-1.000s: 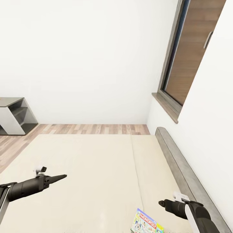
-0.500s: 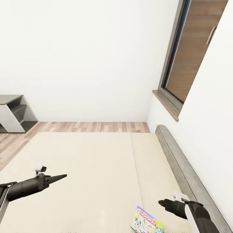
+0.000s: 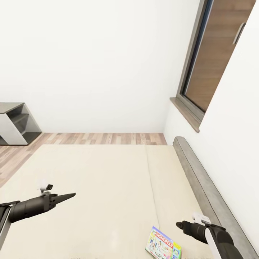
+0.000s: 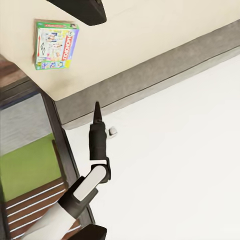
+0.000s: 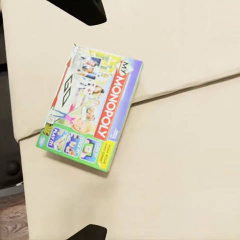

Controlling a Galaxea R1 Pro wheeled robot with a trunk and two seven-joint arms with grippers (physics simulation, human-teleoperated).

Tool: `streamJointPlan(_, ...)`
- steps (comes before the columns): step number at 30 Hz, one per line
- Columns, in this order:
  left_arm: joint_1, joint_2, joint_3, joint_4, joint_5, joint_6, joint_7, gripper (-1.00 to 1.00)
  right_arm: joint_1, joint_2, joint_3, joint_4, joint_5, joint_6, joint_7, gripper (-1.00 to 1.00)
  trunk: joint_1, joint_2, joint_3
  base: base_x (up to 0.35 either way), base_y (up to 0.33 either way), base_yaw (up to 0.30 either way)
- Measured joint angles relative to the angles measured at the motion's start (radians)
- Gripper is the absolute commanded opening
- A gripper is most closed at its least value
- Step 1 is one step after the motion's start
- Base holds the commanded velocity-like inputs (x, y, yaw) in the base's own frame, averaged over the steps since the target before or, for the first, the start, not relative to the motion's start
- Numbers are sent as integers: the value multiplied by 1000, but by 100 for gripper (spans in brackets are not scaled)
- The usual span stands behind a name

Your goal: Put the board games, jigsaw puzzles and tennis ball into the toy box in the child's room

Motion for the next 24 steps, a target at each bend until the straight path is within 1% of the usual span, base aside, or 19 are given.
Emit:
streamJointPlan(12,2,-4,-7,-29,0,8,0,100,0,0,0,0,-2,1,1,100,0,0,-20,0,0,0)
streamJointPlan(17,2,-12,-36,-32,0,7,0,100,0,0,0,0,-8,4,2,100,0,0,-28,0,0,0)
streamJointPlan(24,2,-13,-44,-32,0,6,0,100,0,0,0,0,-10,4,2,100,0,0,-39,0,0,0)
